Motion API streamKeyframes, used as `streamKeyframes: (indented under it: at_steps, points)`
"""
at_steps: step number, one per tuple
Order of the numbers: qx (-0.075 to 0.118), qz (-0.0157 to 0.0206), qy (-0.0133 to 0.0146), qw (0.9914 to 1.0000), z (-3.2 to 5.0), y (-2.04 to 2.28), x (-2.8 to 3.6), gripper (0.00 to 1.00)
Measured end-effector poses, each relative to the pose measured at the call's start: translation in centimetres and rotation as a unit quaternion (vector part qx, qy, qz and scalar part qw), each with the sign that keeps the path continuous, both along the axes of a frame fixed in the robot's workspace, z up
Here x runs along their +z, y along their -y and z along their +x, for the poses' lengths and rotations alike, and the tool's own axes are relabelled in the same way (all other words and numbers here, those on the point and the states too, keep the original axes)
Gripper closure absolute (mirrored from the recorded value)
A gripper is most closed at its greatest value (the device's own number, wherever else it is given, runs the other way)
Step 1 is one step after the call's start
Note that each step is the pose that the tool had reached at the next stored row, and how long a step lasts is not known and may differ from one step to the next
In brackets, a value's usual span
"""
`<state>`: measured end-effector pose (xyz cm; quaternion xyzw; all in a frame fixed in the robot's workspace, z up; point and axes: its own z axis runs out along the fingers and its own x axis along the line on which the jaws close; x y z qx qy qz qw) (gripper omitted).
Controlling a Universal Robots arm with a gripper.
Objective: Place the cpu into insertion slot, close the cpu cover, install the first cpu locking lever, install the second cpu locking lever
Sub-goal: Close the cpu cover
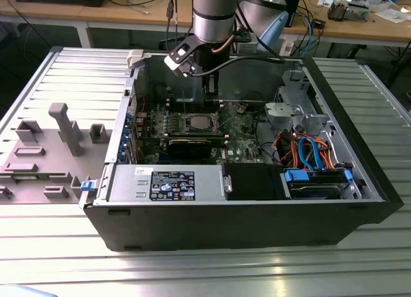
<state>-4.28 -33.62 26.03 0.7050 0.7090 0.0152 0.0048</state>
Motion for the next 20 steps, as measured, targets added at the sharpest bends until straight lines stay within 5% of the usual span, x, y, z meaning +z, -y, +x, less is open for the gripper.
streamKeyframes:
  at_steps: [8,16,20]
  points:
    - [0.0,-0.001,0.0,1.0,0.55,-0.01,0.11,0.89]
    - [0.0,-0.0027,0.0001,1.0,0.56,0.0,1.61,0.89]
    - [0.0,-0.0028,0.0,1.0,0.56,0.0,1.62,0.89]
